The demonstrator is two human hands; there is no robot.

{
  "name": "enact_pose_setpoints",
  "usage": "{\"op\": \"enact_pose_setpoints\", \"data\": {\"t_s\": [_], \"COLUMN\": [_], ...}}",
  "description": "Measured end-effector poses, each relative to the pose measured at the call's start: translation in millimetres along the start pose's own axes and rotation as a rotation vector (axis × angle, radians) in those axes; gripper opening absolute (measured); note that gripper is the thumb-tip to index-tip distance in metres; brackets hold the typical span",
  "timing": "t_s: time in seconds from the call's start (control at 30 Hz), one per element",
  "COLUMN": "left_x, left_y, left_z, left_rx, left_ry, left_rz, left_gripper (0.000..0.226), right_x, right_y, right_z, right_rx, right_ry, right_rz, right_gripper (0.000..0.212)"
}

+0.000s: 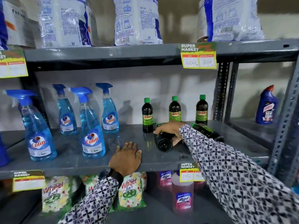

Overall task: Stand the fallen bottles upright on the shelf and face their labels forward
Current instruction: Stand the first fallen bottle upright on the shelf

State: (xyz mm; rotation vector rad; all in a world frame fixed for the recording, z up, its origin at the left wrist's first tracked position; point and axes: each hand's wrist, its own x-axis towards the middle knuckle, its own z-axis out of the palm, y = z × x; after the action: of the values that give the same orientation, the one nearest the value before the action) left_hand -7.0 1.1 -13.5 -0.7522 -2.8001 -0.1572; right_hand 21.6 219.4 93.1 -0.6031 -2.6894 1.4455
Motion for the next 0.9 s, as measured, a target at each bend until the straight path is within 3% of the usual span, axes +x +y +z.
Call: {"op": "enact_pose_setpoints", "data": {"t_s": [0.1, 0.23, 0.3, 0.43, 0.67, 0.8, 0.9], "left_x": [3.5, 3.6, 2.5, 2.0, 1.3, 2.2, 2.7], "left_y": [-1.8, -1.1, 0.2, 0.7, 2.0, 1.2, 2.4], "left_z": [3.8, 4.6, 2.6, 2.6, 0.2, 0.8, 0.2], "left_rx": [0.002, -0.006, -0.008, -0.013, -0.038, -0.037, -0.036], "left_ry": [0.010, -0.009, -0.005, -0.012, -0.021, -0.026, -0.024], "left_rz": [-0.018, -0.035, -0.032, -0.028, -0.033, -0.043, -0.048], "left_gripper": [0.101, 0.086, 0.084, 0.069, 0.062, 0.062, 0.062], "right_x": [-10.4, -17.0, -18.8, -19.9, -14.0, -6.2, -4.5], "right_y": [-8.3, -4.2, 7.7, 30.3, 42.7, 51.4, 54.5], "right_z": [-7.6, -1.5, 11.9, 37.0, 53.9, 57.4, 50.4], "right_rx": [0.087, 0.095, 0.076, 0.052, 0.002, 0.097, 0.243], "right_ry": [0.111, 0.379, 0.484, 0.549, 0.578, 0.461, 0.281], "right_rz": [-0.096, -0.337, -0.434, -0.454, -0.428, -0.459, -0.458], "right_gripper": [0.051, 0.078, 0.075, 0.071, 0.073, 0.089, 0.093]}}
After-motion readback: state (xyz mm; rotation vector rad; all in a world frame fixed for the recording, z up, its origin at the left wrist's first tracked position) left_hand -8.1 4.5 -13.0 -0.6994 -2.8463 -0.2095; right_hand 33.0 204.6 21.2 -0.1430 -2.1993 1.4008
